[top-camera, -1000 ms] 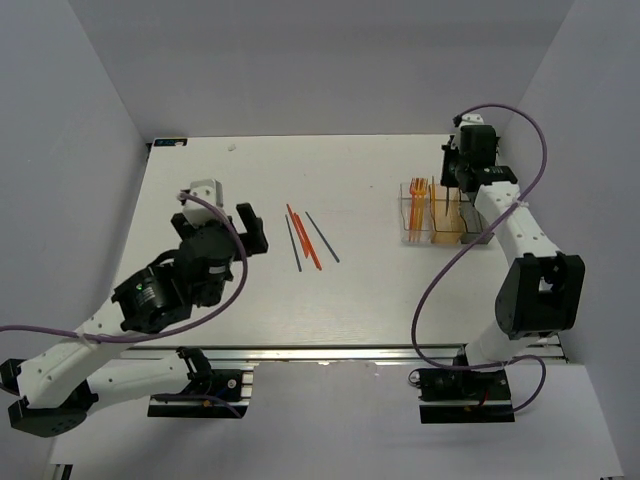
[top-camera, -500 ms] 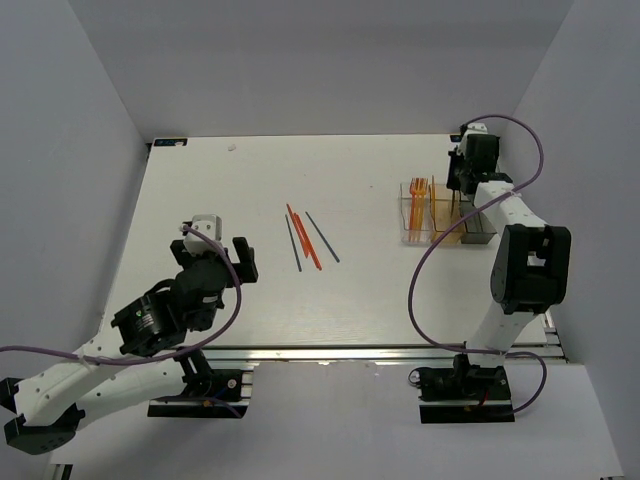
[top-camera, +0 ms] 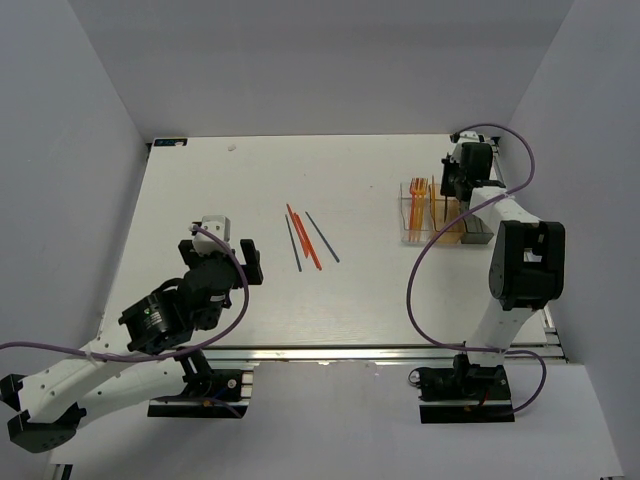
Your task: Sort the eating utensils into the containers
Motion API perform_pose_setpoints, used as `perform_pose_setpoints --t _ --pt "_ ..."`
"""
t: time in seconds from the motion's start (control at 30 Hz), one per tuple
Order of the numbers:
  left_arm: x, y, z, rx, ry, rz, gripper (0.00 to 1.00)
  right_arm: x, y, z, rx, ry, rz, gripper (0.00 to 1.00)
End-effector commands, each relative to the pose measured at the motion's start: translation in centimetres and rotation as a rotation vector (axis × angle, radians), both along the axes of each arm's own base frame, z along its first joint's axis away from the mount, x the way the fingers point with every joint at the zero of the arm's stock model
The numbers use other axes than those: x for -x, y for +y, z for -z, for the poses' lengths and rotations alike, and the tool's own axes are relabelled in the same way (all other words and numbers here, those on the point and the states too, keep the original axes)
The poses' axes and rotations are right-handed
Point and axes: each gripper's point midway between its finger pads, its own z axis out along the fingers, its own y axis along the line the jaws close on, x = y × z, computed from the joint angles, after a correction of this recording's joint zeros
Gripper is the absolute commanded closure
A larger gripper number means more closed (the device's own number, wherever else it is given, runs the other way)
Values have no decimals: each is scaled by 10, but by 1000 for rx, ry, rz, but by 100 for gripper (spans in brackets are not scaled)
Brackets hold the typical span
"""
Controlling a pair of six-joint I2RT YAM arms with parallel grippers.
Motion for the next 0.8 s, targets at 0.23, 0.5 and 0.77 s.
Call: perform_pose_setpoints --t 0.23,0.5,0.77 --pt "1 -3 1 5 2 16 2 3 2 3 12 -3 0 86" --pt "1 -4 1 7 1 25 2 15 5 14 0 43 -9 81" --pt "2 -4 0 15 -1 27 2 19 5 12 -21 39 15 59"
